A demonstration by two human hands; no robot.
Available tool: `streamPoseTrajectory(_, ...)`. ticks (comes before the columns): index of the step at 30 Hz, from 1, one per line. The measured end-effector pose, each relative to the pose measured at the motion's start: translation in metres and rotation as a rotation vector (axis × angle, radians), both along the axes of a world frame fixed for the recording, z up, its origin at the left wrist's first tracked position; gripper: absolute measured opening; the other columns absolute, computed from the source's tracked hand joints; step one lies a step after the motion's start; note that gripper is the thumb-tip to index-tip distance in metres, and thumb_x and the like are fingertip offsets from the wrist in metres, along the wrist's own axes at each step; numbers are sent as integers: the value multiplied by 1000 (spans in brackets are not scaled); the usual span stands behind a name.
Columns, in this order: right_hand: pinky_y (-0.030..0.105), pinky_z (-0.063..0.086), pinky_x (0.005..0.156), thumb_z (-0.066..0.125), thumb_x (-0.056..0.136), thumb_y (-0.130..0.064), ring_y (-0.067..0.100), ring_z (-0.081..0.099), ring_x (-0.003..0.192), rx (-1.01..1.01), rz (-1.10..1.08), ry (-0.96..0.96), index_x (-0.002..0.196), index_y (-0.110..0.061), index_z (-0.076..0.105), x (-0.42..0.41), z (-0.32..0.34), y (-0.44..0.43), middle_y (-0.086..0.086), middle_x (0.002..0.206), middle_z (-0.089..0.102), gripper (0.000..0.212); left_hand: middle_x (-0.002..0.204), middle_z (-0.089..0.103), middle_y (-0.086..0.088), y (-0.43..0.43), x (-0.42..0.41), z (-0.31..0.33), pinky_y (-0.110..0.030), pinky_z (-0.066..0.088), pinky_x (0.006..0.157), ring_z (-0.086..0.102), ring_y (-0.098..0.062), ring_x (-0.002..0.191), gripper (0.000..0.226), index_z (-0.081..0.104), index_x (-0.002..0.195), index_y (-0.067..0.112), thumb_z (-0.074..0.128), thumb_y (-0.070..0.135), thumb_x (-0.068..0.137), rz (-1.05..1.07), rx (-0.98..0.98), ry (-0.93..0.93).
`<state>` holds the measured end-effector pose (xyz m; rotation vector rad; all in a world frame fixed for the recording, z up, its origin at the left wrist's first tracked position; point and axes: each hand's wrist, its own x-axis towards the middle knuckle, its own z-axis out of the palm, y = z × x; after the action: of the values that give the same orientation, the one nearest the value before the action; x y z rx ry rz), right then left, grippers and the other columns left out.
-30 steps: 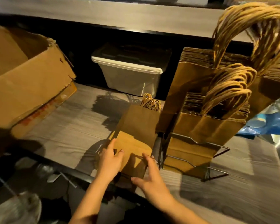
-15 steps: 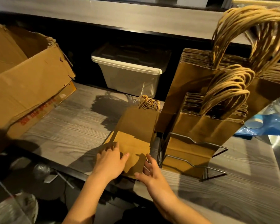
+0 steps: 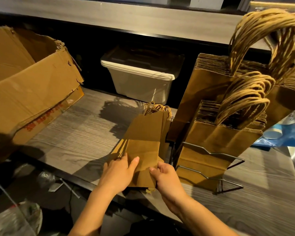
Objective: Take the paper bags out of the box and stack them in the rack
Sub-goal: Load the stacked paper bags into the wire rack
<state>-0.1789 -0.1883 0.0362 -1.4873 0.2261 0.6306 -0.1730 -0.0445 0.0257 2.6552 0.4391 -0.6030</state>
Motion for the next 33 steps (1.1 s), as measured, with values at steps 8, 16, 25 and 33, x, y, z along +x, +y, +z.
streamPoseTrajectory(8,24,50,94,53,95,-17,-2,61,101,-221,156,-428,100,-41,60,-14,35,-3,-18,100,69,25,145,41,-4,12,5,17,-38,31,105,41,-26,130,60,32,145,23,37,53,94,623,-645,-365)
streamPoseTrajectory(16,31,51,65,73,81,-24,11,61,72,-386,85,-682,72,-26,60,-7,60,-35,-4,74,67,15,137,52,1,6,4,55,-46,37,106,52,-17,121,57,42,139,30,58,41,85,920,-1341,-654)
streamPoseTrajectory(25,24,53,68,61,82,-43,1,63,83,-502,-55,-842,90,-40,60,8,78,-84,-15,84,67,9,102,70,17,-43,16,103,-22,47,77,64,-1,99,17,62,105,31,49,27,95,548,-1351,-790)
streamPoseTrajectory(33,12,49,76,61,88,-9,-1,64,90,-349,-332,-965,99,-23,67,24,119,-124,-15,93,69,18,99,69,12,-87,34,123,-18,50,77,63,-5,100,19,65,102,30,49,29,92,199,-1272,-916)
